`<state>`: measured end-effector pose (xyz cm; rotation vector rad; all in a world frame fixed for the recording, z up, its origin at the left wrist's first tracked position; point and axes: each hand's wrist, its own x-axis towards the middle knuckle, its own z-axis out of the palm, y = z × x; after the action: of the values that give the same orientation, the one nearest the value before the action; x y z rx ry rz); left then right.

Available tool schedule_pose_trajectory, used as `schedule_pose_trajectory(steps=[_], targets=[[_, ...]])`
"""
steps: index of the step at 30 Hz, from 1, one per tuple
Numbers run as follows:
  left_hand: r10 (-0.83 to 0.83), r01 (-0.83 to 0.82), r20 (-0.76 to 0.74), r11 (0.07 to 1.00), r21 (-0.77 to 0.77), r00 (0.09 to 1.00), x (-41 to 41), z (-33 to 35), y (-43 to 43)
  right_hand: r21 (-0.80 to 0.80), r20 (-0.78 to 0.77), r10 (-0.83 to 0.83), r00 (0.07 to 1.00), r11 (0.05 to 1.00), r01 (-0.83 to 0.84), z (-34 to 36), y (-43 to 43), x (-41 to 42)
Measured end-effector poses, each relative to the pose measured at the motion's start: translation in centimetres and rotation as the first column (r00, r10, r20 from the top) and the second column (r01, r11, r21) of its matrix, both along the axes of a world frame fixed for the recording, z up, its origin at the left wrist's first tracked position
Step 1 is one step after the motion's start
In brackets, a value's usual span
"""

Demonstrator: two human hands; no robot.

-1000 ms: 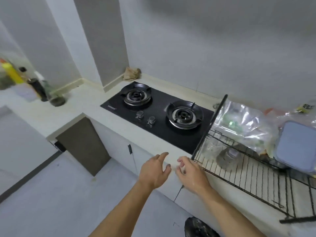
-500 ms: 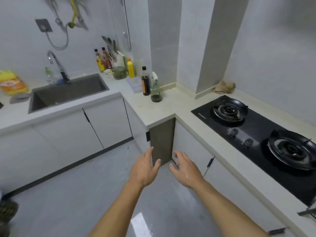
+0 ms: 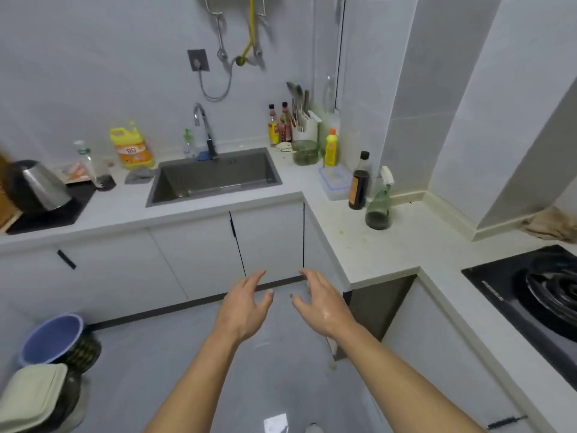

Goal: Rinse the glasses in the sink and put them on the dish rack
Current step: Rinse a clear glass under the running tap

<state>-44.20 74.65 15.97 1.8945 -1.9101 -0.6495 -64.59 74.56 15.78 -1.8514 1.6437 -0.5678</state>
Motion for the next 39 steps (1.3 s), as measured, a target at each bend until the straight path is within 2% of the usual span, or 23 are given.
schedule_pose_trajectory(steps=[9,17,23,31,36,39], targets=[[0.2,-0.2,-0.017,0.98,0.002,0.98,5.3,1.6,-13.3,0.004,-0.052,0.202,0.978,0.979,-0.202,1.0,-18.9,5.4],[0.312,-0.31,-0.043,0.95,0.048,0.949,12.3,-0.6,-23.3,0.066,-0.034,0.32,0.947,0.946,-0.317,-1.3,-31.3,12.7],[0.312,-0.306,-0.069,0.949,0.081,0.948,18.5,-3.2,-33.7,0.129,-0.054,0.332,0.942,0.938,-0.323,-3.5,-40.5,18.7],[0.245,-0.236,-0.041,0.96,0.153,0.969,25.1,-4.8,-46.7,0.16,-0.045,0.261,0.964,0.955,-0.251,-3.9,-52.4,24.5],[0.276,-0.27,-0.003,0.943,0.193,0.961,27.9,-6.6,-53.5,0.173,-0.1,0.244,0.965,0.959,-0.225,-5.3,-59.7,26.8],[0.356,-0.356,0.039,0.91,0.212,0.934,29.8,-7.7,-58.0,0.215,-0.128,0.268,0.955,0.947,-0.237,-6.9,-64.8,28.4]])
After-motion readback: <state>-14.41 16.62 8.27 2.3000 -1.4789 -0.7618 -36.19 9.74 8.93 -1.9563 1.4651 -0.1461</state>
